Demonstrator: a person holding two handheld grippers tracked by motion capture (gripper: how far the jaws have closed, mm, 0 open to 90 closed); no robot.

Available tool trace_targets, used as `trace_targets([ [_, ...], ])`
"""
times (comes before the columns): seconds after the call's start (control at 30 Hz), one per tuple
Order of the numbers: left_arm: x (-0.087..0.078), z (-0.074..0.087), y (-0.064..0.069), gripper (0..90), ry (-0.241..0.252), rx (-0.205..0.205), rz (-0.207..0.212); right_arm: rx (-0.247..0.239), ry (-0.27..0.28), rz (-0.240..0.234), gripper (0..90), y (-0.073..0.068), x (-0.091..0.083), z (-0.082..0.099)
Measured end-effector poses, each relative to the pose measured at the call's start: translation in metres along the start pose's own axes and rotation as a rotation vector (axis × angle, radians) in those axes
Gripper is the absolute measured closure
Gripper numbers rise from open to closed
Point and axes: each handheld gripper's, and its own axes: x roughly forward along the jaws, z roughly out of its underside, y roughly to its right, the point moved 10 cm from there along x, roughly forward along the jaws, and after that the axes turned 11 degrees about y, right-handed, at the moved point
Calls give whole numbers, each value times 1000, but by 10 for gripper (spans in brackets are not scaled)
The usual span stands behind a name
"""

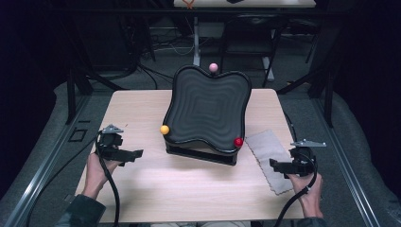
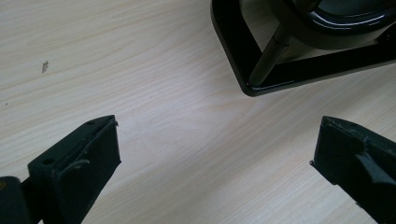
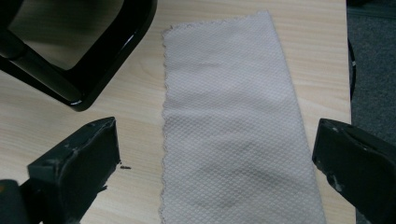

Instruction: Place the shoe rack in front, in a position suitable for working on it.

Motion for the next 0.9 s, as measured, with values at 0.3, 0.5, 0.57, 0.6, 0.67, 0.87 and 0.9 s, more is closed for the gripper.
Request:
trace_targets([
  [0.3, 0, -12, 4, 1, 5, -10, 31, -31, 21, -26, 3, -19, -2, -16],
  [0.5, 6, -26, 15, 0, 12, 12, 62, -56, 44, -49, 2, -33, 0, -30],
  [0.57, 8, -31, 19, 0, 19, 20, 74, -65, 51, -60, 1, -39, 0, -36],
  [0.6, 9, -33, 20, 0, 21, 23, 79, -67, 63, -69, 0, -42, 0, -40],
  [0.67, 11, -37, 24, 0, 25, 30, 91, -78, 54, -96, 0, -51, -1, -46],
  [0.87, 21, -50, 37, 0, 31, 66, 113, -108, 70, -148, 0, -78, 1, -59],
  [0.9, 23, -52, 39, 0, 34, 73, 117, -108, 77, -150, 0, -82, 2, -60],
])
